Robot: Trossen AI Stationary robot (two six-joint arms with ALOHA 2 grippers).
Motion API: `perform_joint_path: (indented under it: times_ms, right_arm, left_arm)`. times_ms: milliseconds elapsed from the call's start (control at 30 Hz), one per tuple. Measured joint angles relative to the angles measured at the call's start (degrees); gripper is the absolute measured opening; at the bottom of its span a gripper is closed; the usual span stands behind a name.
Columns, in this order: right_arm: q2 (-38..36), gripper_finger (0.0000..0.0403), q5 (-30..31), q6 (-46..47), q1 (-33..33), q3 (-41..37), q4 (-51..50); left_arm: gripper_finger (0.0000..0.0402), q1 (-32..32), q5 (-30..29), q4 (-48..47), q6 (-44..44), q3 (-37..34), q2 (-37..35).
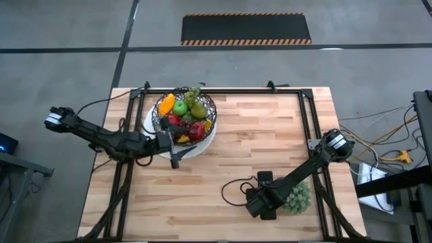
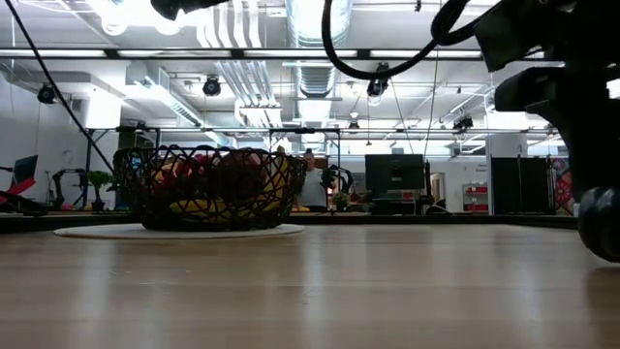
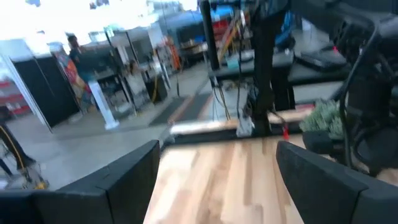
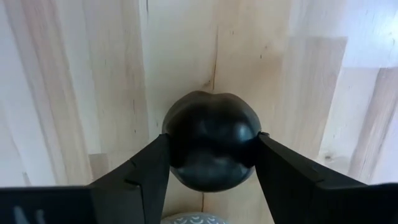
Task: Build produce basket
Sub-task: Put the plum into the basket
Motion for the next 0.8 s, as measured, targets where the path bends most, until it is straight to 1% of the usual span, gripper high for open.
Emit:
perform_joint_path:
  times_ms: [67, 233, 333, 433, 500, 633, 800]
  right_arm:
    - [-0.53, 0.0197, 0.89, -0.45, -0.87, 0.50, -0.25]
    - [-3.20, 0.0198, 5.92, -3.67, -3.90, 1.76, 0.15]
    - [-5.36, 0.0198, 10.31, -6.10, -6.41, 2.33, 0.64]
    - [-8.00, 0.0198, 15.53, -9.80, -9.43, 2.46, 3.17]
    - [-9.79, 0.0198, 18.28, -12.91, -11.71, 2.46, 6.47]
    - [-12.99, 0.0198, 22.02, -21.53, -17.26, 2.46, 15.28]
    - [-14.51, 0.0199, 22.67, -33.22, -25.77, 2.29, 31.59]
  left_arm:
    - [0.0303, 0.00, 0.00, 4.98, 2.86, -1.67, -0.62]
    - [0.0303, 0.00, -0.04, 18.11, 10.18, -6.21, -2.55]
    - [0.0303, 0.00, -0.29, 25.50, 14.49, -8.87, -3.50]
    - [0.0303, 0.00, -0.48, 32.01, 18.47, -11.19, -4.14]
    - [0.0303, 0.00, -0.67, 35.44, 21.28, -12.39, -4.69]
    - [0.0303, 0.00, -1.49, 38.56, 24.04, -12.93, -6.57]
    - [0.0303, 0.00, -1.49, 38.38, 25.01, -14.06, -8.08]
